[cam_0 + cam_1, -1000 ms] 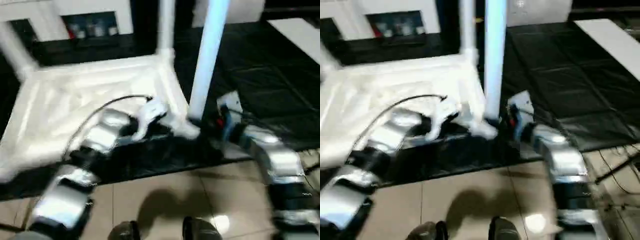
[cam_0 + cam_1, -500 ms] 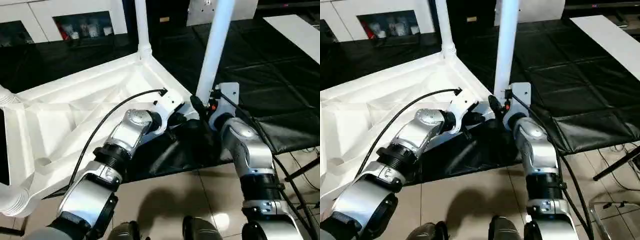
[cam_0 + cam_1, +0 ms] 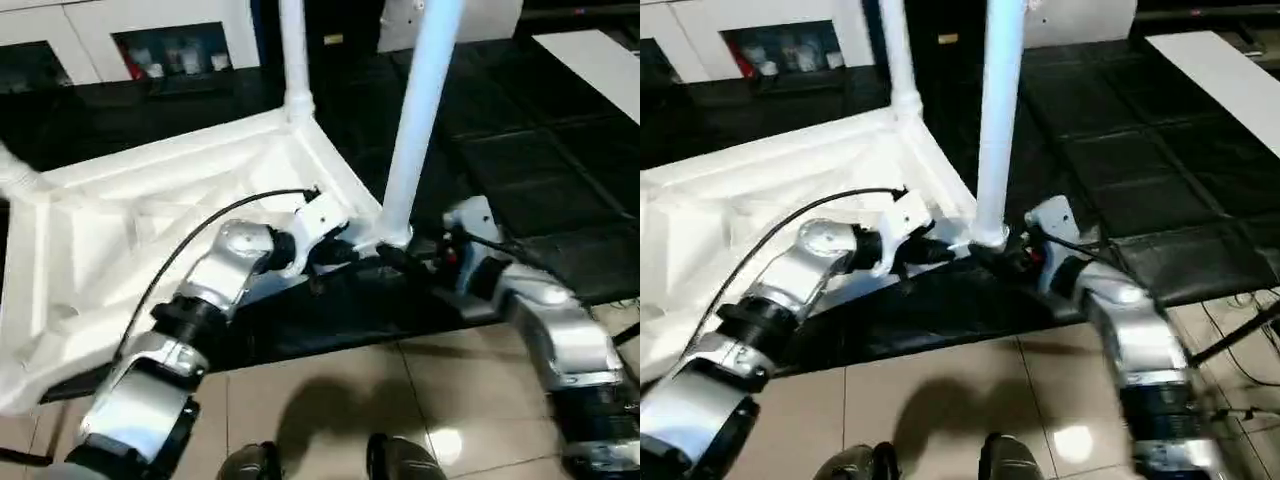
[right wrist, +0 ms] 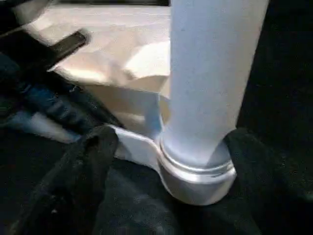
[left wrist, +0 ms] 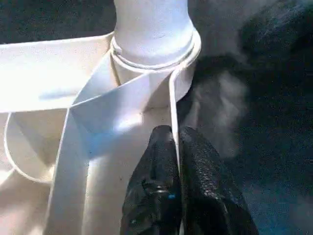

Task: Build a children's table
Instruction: Rotate leg to tighten

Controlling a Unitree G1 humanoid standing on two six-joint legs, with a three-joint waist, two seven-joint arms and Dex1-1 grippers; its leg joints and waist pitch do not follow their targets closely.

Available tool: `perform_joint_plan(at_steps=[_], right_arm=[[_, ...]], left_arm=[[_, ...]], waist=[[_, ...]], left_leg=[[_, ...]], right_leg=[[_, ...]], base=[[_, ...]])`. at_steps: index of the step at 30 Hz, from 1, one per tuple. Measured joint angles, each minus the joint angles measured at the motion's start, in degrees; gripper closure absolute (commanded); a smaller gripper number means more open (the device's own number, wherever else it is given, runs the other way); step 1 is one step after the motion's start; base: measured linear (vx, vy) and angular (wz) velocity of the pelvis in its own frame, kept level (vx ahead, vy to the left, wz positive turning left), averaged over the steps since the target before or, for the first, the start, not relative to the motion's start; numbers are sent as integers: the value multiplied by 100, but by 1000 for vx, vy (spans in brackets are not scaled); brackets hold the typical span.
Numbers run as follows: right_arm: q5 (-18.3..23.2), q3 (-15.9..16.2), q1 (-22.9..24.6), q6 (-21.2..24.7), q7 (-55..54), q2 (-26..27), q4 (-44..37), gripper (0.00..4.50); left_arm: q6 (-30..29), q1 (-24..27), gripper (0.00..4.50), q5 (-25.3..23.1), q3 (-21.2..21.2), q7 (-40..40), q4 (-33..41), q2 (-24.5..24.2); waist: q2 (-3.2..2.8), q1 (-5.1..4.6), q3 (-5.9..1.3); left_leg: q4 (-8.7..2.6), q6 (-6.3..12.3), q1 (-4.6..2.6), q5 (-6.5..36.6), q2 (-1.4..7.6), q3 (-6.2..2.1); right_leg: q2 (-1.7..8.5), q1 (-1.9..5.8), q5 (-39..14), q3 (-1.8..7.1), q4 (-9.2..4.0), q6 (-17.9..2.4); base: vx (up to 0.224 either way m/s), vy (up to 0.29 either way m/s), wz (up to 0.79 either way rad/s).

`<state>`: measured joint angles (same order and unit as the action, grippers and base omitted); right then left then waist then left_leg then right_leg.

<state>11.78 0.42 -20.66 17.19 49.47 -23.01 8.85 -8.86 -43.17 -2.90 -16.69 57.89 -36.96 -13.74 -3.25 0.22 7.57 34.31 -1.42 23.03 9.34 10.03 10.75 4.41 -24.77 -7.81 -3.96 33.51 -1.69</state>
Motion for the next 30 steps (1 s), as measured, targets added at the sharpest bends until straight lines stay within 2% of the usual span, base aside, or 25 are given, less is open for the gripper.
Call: perform_joint_plan(at_steps=[3, 6, 11, 12, 13, 17, 20, 23, 24, 30], right_arm=[[223, 15, -12, -131, 800, -300, 21, 56], [336, 160, -31, -192, 1335, -480, 33, 56], [408, 457, -162, -371, 2100, -729, 112, 56], [415, 477, -176, -379, 2230, -754, 144, 81], [419, 482, -177, -380, 2297, -764, 162, 81], [432, 749, -367, -383, 2777, -763, 473, 106], [435, 865, -470, -384, 2985, -763, 593, 126], [438, 902, -489, -384, 3071, -760, 646, 146], [438, 909, -506, -385, 3098, -755, 678, 167], [447, 959, -613, -391, 3260, -734, 753, 211]], left_arm=[[184, 63, 450, 43, -125, 631, 60, -277], [373, 82, 450, 76, -240, 1129, 113, -435], [596, 148, 450, 200, -432, 1855, 216, -672], [656, 176, 450, 212, -449, 1978, 238, -731], [692, 197, 450, 221, -456, 2082, 244, -764], [808, 207, 450, 255, -633, 2614, 309, -937], [896, 197, 450, 253, -676, 2678, 306, -941], [928, 189, 450, 245, -684, 2677, 298, -939], [940, 184, 450, 241, -683, 2678, 289, -938], [1018, 138, 450, 204, -686, 2686, 218, -925]], waist=[[-9, 56, -14], [-30, 172, -31], [-30, 257, -37], [-29, 265, -39], [-31, 279, -40], [-33, 319, -45], [-27, 330, -49], [-6, 329, -61], [-2, 327, -63], [4, 327, -67]], left_leg=[[5, 1, -1, -1, 0, -2], [14, 2, -1, -1, 0, -2], [22, 1, -2, 0, 0, -2], [23, 0, -4, 0, 0, -2], [23, 0, -5, 0, 0, -2], [24, -4, -8, 2, 1, -2], [29, -5, -10, 2, 0, -2], [31, -5, -10, 2, -1, -2], [31, -5, -10, 2, -1, -2], [31, -3, -14, 1, 0, -2]], right_leg=[[0, 6, 1, 0, 1, -1], [2, 14, 1, 1, 1, -2], [5, 24, 2, 1, 2, -3], [5, 26, 2, 1, 2, -3], [5, 29, 2, 1, 2, -3], [5, 36, 2, 0, 3, -3], [9, 48, 1, 1, 3, -2], [10, 51, 1, 1, 3, -2], [10, 51, 1, 0, 3, -2], [10, 58, 1, -1, 3, -1]], base=[[0, 0, 0], [0, 0, 0], [0, 0, 0], [0, 0, 0], [0, 0, 0], [0, 0, 0], [0, 0, 0], [0, 0, 0], [0, 0, 0], [0, 0, 0]])
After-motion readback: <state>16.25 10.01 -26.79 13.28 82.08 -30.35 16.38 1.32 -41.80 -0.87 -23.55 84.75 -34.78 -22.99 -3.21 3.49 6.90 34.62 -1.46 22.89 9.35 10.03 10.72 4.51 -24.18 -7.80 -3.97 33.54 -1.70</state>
